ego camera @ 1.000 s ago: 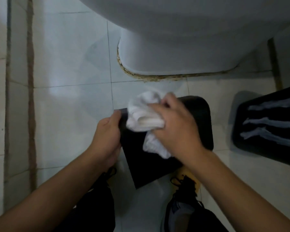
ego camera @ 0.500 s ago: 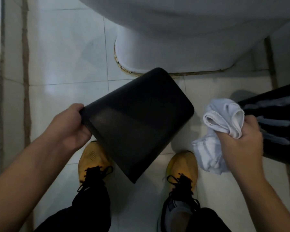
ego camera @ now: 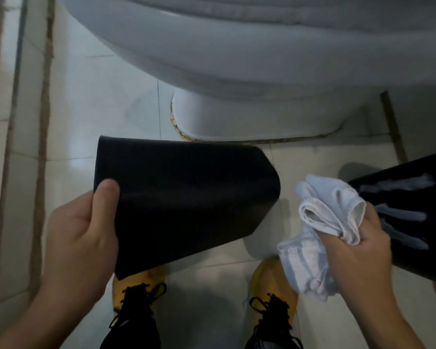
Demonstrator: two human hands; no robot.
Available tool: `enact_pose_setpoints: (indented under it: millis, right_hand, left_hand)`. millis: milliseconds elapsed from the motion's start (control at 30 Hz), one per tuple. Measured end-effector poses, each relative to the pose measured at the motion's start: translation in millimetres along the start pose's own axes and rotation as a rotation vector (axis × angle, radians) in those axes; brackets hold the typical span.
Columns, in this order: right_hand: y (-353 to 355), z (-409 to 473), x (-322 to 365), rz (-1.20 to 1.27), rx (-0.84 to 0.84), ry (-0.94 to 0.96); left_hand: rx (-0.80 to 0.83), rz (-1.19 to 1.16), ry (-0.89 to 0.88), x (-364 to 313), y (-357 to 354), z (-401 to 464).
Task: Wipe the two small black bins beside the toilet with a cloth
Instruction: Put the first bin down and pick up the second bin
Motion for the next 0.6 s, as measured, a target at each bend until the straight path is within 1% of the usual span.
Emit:
enact_pose_setpoints:
  millis: [67, 100, 167, 233, 333, 433, 533, 600]
  right_hand:
    - [1.1, 1.2, 0.9, 0.019, 0.015, 0.004]
    - [1.2, 1.1, 0.8, 0.027, 0.021, -0.01]
    - [1.8, 0.9, -4.1, 0.036, 0.013, -0.048]
    - [-0.5, -0.1, -5.1, 0.036, 0.006, -0.059]
    - [-9.0, -4.8, 2.7, 0.074, 0.011, -0.069]
    - [-16.4, -9.2, 11.3, 0.113, 0.033, -0.072]
    - [-19.8, -12.1, 14.4, 0.084, 0.063, -0.055]
    - [-20.2, -13.2, 18.4, 0.06, 0.038, -0.041]
  left_hand:
    - [-0.046, 0.056, -0.067, -2.3, 8.3, -6.5]
    - [-0.065, 0.053, -0.069, -0.4, 12.6, -8.0]
    - [-0.058, 0.061, -0.087, 2.0, 16.4, -8.4]
    - [-0.065, 0.109, -0.182, -2.5, 21.9, -5.4]
    - [-0.029, 0.185, -0.272, -3.2, 24.4, -3.0]
    - [-0.036, 0.277, -0.34, -8.6, 28.3, -4.5]
    - [0.011, 0.412, -0.491, -23.5, 22.2, -3.5]
    - [0.055, 0.488, -0.596, -28.2, 19.1, -0.1]
Point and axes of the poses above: each hand's wrist, its own z-axis towards the middle knuckle, its own y-axis out of the back of the hand, x = y × z, the point moved 8 cm from there along z, towards the middle knuckle, and after that the axes turned 10 degrees about -x, right-handed, at the moved point
